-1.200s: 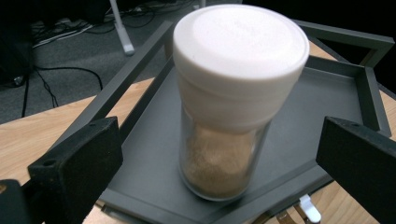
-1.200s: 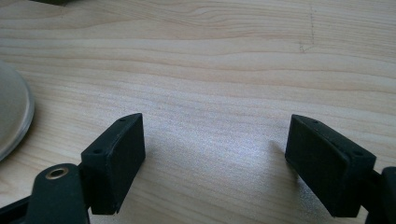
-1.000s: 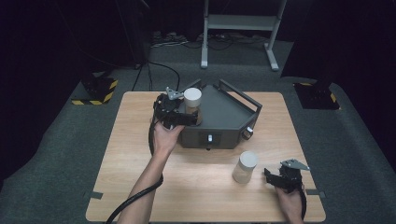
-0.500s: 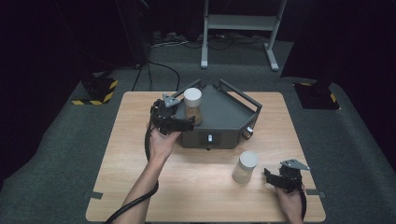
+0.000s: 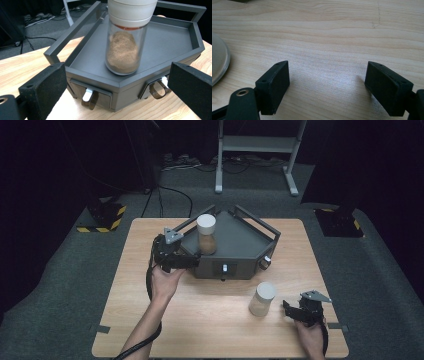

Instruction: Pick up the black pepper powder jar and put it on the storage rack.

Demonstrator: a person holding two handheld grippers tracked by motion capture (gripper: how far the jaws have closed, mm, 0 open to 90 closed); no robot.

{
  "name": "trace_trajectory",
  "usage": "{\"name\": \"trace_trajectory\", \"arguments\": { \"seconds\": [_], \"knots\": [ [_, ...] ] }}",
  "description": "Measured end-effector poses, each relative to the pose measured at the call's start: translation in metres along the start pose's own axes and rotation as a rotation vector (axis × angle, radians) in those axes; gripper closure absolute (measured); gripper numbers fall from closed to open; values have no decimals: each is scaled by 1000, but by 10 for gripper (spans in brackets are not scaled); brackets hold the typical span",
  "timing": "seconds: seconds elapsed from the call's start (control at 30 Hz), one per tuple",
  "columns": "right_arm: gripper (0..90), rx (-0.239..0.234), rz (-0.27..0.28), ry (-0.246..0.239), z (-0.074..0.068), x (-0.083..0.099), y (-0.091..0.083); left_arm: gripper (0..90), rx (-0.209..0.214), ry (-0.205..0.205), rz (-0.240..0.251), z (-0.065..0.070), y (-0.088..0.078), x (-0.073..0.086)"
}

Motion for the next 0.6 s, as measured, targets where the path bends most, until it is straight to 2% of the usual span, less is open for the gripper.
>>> {"name": "trace_trajectory", "arguments": {
  "seconds": [0.6],
  "knots": [
    [194, -1, 0, 0, 0, 0, 0, 29, -26, -3, -1, -8, -18, 27]
  ]
}}
Point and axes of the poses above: each handheld gripper's, and its own axes: y roughly forward along the jaws, x roughly out of its underside, z roughly to its right, the point moved 8 cm from there along y, roughly forward along the jaws, and after that the axes turned 5 degrees about z, right-handed, at the moved point
